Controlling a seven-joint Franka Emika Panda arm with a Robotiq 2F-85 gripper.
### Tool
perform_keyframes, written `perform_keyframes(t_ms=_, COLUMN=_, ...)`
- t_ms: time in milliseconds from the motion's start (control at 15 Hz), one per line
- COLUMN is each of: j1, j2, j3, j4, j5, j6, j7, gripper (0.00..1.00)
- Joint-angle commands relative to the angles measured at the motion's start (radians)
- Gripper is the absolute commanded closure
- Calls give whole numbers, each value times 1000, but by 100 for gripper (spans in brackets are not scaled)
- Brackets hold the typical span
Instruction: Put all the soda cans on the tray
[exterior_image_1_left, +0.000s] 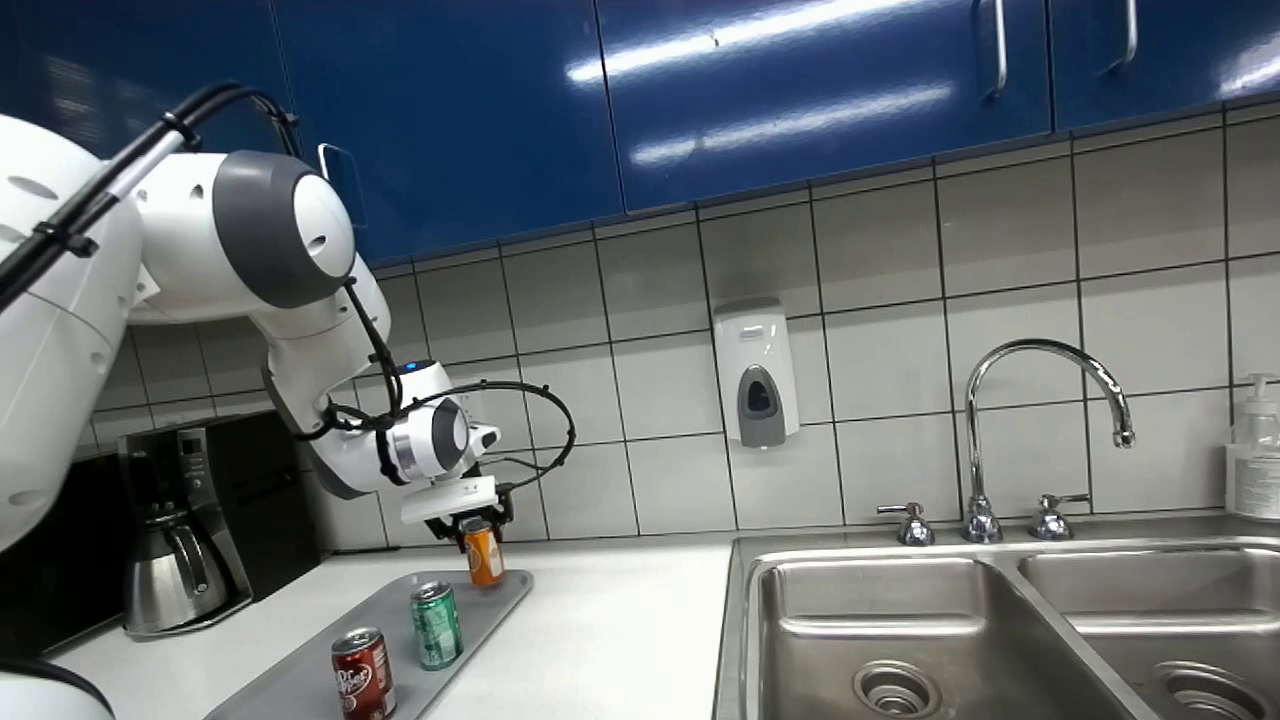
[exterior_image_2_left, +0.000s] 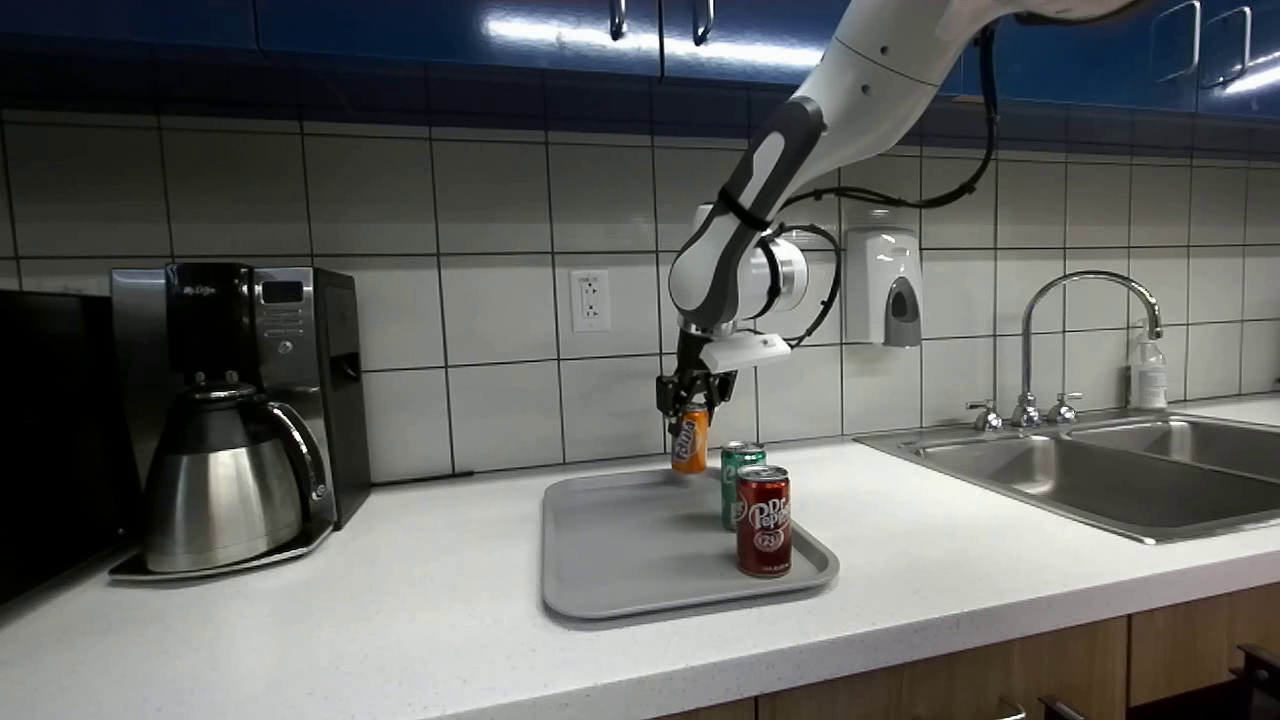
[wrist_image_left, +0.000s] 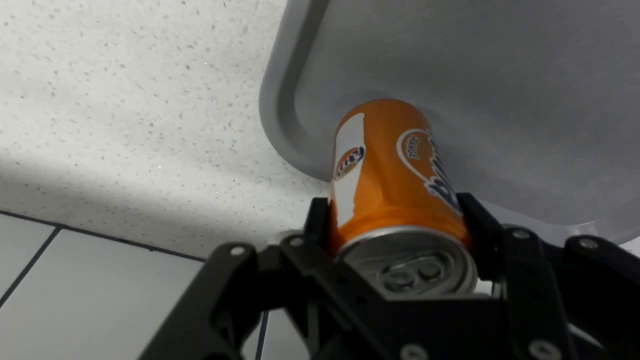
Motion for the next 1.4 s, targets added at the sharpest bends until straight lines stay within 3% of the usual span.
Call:
perform_keyframes(t_ms=0, j1=-17, j2=-2, j3=21, j4=10, j5=16, j6=-30, j7=-50, gripper=61)
perform_keyframes(t_ms=933, j1=-13, j2=8, j3=24, j4=15, j5=11, j6=-57, j7=-68, gripper=61)
perform_keyframes(t_ms=1000, j1=-12, j2=7, j3=23, j4=14, j5=9, j6=-59, j7=-68, gripper=11)
perform_keyframes(t_ms=1200, j1=-13, j2=6, j3=23, j4=13, j5=10, j6=-61, j7=-73, gripper=0)
perform_keyframes(t_ms=1333, j1=-12, j2=3, j3=22, j4=10, j5=9, j6=-58, j7=-73, gripper=0)
